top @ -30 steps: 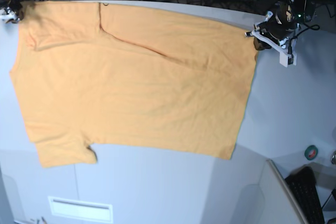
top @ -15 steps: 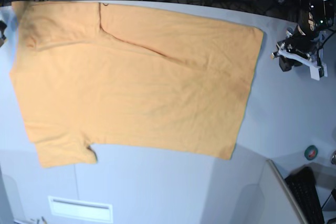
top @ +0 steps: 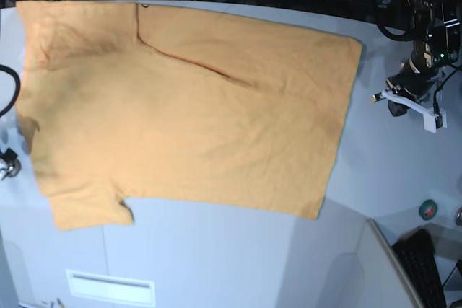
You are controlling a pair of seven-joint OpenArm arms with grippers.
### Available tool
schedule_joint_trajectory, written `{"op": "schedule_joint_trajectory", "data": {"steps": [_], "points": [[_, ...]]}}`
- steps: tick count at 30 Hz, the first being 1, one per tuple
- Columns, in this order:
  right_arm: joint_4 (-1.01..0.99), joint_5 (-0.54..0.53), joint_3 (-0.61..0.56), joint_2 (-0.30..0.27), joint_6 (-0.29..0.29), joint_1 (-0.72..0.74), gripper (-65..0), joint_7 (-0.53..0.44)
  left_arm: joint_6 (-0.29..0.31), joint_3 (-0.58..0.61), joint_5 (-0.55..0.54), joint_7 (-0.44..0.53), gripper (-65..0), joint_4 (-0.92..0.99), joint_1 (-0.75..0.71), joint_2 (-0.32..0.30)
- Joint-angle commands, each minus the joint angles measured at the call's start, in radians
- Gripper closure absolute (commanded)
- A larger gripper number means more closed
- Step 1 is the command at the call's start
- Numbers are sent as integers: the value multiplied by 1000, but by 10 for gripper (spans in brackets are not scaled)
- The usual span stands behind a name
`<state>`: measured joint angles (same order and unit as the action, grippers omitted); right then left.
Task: Layout the t-shirt on the table in an organized manner, then fold the t-shirt properly
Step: 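Lay the shirt flat and release it from both grippers, then move both grippers to the shirt's hem corners and grasp them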
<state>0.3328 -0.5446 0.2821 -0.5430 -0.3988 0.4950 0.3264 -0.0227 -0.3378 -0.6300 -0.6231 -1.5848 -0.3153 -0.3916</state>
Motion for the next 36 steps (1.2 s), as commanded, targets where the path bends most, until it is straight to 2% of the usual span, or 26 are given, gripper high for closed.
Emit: {"op": "schedule_joint_trajectory", "data": {"steps": [1, 4, 6, 10, 13, 15, 20, 21, 23, 27, 30, 36], "points": [[-44, -2, -31, -21, -4, 34, -441, -48, 2, -11, 0, 19, 0, -7, 5, -17], [-107, -7, -116, -6, -4, 41, -441, -138, 2, -11, 0, 21, 0, 28, 12, -30], [-110, -6, -123, 11, -4, 24, -441, -149, 2, -11, 0, 24, -18, 42, 15, -30], [-107, -6, -123, 22, -4, -17, -440, -155, 2, -11, 0, 27, -221, 44, 15, -30], [-100, -6, -123, 45, -4, -45, -429, -155, 2, -11, 0, 27, -265, 44, 15, -30], [-100, -6, -123, 48, -4, -55, -360, -155, 2, -11, 0, 27, -265, 44, 15, -30], [-70, -9, -123, 64, -5, -74, -27, -157, 2, -11, 0, 27, -265, 44, 15, -30], [-42, -10, -122, 65, -5, -88, 0, -155, 2, -11, 0, 27, -265, 44, 15, -30], [21, -12, -117, 67, -4, -112, 0, -152, 2, -11, 0, 27, -265, 44, 15, -30], [162, -10, 3, 94, -4, -186, 0, -126, 2, -11, 0, 27, -265, 47, 15, -30], [331, -6, 99, 107, -4, -261, 0, -11, 2, -11, 0, 27, -265, 50, 15, -30], [679, -6, 208, 182, -2, -402, 0, 184, 2, -2, 0, 22, -265, 53, 41, -30]]}}
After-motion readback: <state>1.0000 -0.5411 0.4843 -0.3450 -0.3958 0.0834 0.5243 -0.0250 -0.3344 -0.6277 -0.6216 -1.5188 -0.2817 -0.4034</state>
